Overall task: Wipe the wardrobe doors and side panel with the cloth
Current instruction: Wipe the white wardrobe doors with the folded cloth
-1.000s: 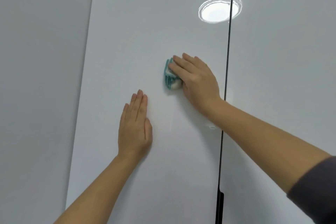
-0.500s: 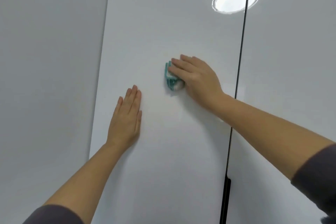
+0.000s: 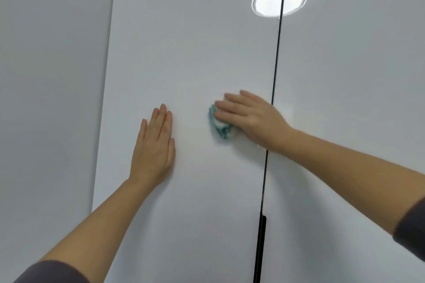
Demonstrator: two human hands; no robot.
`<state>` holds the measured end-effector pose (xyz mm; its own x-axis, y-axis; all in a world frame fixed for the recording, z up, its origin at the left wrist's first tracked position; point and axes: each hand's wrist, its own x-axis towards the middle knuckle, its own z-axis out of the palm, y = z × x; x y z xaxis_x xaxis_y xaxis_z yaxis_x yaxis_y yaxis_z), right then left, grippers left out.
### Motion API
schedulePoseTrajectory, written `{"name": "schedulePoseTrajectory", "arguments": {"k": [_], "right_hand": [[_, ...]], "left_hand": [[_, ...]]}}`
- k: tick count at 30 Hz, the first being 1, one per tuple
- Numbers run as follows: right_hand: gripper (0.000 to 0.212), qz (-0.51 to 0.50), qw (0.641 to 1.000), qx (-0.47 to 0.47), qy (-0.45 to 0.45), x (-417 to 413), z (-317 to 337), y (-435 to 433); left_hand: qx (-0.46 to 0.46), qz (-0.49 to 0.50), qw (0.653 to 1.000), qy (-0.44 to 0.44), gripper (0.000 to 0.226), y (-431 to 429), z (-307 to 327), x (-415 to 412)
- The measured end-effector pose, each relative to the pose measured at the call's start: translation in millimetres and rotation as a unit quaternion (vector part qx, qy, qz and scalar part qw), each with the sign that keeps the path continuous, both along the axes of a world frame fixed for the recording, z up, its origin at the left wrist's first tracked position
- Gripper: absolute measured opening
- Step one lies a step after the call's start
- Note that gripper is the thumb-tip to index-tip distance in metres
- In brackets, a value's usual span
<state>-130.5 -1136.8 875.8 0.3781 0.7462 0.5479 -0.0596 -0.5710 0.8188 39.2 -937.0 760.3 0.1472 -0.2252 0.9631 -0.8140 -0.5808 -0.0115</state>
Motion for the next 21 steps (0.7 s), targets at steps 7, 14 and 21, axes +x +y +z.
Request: {"name": "schedulePoseTrajectory", "arguments": {"k": [7,14,21], "right_hand": [[0.035,-0.017,0.944,0.255,-0.209,-77.5,103.0,-43.4],[0.034,-0.055,0.994,0.023,0.093,-111.5,-53.5,-57.9],[0.039,-0.13,0.985,-0.046,0.107,-157.5,-24.2,-107.1]], "left_hand": [[-0.016,-0.057,0.997,-0.05,0.058,-64.5,54.5,-47.0],[-0.046,-0.092,0.992,-0.069,0.059,-110.4,105.6,-90.1],[-0.034,-0.066,0.992,-0.105,0.056,-127.1,100.5,-99.5]]}}
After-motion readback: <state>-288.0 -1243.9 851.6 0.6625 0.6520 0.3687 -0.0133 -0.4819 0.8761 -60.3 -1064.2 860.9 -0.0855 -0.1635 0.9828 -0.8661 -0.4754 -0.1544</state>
